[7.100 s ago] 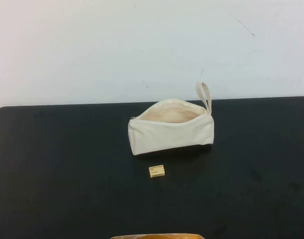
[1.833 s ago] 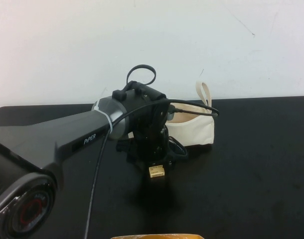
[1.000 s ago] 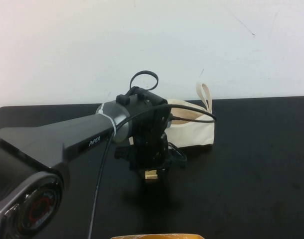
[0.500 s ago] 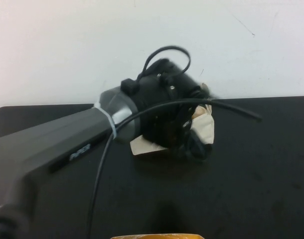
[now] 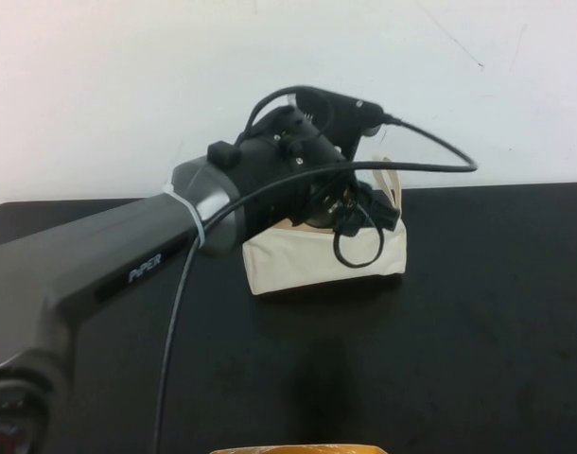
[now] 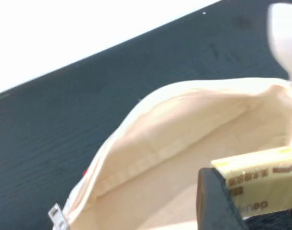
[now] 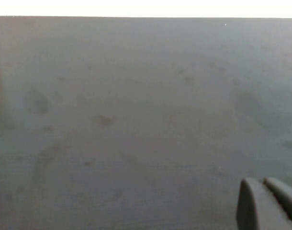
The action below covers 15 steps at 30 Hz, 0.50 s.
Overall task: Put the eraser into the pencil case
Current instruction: Place the eraser on the pencil case
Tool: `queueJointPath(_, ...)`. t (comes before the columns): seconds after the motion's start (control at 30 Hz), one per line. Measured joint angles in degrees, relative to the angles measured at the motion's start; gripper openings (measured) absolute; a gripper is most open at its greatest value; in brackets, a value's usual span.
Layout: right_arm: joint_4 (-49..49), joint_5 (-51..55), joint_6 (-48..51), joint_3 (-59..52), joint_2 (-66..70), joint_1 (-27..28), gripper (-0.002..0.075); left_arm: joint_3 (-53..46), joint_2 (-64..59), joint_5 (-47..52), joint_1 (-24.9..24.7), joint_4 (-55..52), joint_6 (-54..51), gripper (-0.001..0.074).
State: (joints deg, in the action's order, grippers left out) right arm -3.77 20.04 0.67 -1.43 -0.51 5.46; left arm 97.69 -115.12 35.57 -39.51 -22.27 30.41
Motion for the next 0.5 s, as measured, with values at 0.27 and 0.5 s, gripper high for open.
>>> queueJointPath(0.27, 0.0, 0.0, 0.0, 0.0, 0.0, 0.0, -0.0001, 0.0, -2.0, -0.9, 1.7, 0.3, 0.8, 0.0397)
queueJointPath(0.5, 0.0, 0.0, 0.0, 0.0, 0.0, 0.0, -0.0001, 0.0, 0.4, 3.1, 1.7, -5.4, 1.0, 0.0399)
